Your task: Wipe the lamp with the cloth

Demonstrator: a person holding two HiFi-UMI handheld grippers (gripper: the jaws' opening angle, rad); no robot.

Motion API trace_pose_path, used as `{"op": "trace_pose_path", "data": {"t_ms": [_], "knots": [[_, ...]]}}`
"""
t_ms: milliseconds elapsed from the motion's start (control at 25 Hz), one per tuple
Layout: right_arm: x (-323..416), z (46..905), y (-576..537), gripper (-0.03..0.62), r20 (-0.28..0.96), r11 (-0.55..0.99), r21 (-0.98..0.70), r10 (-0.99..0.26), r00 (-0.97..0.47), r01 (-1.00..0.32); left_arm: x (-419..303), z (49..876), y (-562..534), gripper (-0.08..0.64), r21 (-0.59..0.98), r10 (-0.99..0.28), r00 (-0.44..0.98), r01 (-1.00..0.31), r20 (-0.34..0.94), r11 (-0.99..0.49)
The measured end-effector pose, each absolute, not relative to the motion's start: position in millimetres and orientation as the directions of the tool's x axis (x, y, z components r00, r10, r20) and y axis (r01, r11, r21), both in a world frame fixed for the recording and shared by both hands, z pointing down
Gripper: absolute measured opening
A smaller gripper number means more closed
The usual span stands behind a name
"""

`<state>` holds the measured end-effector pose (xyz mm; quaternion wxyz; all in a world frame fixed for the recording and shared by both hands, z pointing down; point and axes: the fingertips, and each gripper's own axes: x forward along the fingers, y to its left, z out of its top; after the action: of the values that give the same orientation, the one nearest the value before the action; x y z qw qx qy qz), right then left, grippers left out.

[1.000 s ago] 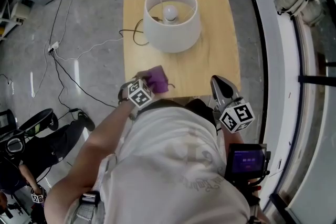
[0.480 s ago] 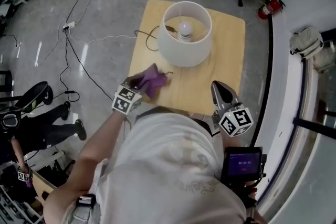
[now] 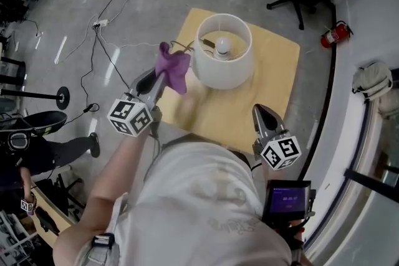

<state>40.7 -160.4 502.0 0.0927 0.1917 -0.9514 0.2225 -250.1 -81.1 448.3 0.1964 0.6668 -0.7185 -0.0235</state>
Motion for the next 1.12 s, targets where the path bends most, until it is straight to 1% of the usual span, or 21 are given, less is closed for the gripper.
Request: {"op": "trace_pose_path", "data": {"t_ms": [120,240,320,480,680,920,1120], "knots": [[53,503,-163,0.011,0.241,0.825,-0.401,-0.324,-0.915,-0.398,-253,413,-94,0.075,0.306,-0.975,-0.109,-0.938,0.195,0.166],[69,502,-164,0.011,0.23,0.823,-0.407,-0.327,-0.917,-0.396,-247,387,-108,0.075,0.357,-0.98,-0.138,-0.917,0.141,0.18],[81,502,-166,0.011,0.216,0.816,-0.417,-0.338,-0.916,-0.4,-242,379,-119,0.075,0.374,-0.981,-0.148,-0.909,0.129,0.186],[107,503,-168,0.011,0.202,0.8,-0.436,-0.36,-0.911,-0.413,-233,386,-136,0.075,0.377,-0.973,-0.171,-0.9,0.157,0.219],[126,506,-168,0.011,0.209,0.799,-0.435,-0.359,-0.91,-0.415,-228,408,-144,0.075,0.454,-0.966,-0.177,-0.857,0.188,0.245],[128,506,-164,0.011,0.209,0.792,-0.429,-0.381,-0.901,-0.435,-228,430,-146,0.075,0.436,-0.958,-0.16,-0.864,0.236,0.252],[123,504,-162,0.011,0.228,0.786,-0.412,-0.401,-0.887,-0.461,-227,459,-144,0.075,0.455,-0.952,-0.12,-0.857,0.281,0.242]]}}
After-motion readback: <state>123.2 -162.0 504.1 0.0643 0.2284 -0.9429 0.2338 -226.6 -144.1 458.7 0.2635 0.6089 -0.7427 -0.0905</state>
